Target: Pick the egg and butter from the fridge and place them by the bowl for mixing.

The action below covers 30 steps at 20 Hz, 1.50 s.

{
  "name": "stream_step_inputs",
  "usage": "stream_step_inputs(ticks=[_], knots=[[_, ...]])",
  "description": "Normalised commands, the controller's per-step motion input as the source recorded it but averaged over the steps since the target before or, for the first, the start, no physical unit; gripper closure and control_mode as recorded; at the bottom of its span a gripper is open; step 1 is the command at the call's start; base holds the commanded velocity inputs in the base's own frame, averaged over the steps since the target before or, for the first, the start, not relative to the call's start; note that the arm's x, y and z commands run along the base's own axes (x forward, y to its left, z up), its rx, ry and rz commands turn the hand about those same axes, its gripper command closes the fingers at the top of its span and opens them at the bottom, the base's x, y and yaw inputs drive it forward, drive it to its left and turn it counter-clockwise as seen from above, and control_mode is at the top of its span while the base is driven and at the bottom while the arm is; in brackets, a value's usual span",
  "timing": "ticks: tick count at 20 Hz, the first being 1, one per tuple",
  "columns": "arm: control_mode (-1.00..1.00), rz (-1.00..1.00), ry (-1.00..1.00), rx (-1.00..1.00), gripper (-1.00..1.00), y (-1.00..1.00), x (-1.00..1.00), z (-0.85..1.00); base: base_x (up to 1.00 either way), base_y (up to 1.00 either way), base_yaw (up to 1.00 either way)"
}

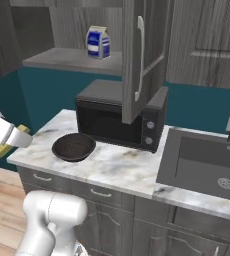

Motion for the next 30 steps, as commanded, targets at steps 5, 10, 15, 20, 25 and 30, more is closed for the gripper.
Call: stream_step_inputs(ticks=[5, 10, 15, 20, 25, 30], knots=[[1.00, 0.00, 0.00, 0.00, 1.00, 0.00, 0.00, 0.00, 0.05, -0.21, -0.09], [1.00, 0.00, 0.00, 0.00, 1.00, 0.00, 0.00, 0.00, -0.10, -0.38, -0.01], [-1.00, 0.00, 0.00, 0.00, 1.00, -0.03, 0.00, 0.00, -0.02, -0.09, -0.01], [-1.00, 0.00, 0.00, 0.00, 1.00, -0.12, 0.02, 0.00, 0.00, 0.00, 0.00], [-1.00, 0.00, 0.00, 0.00, 1.00, -0.12, 0.07, -0.01, 0.00, 0.00, 0.00], [-1.00, 0.00, 0.02, 0.00, 1.00, -0.10, 0.18, -0.07, 0.00, 0.00, 0.00]])
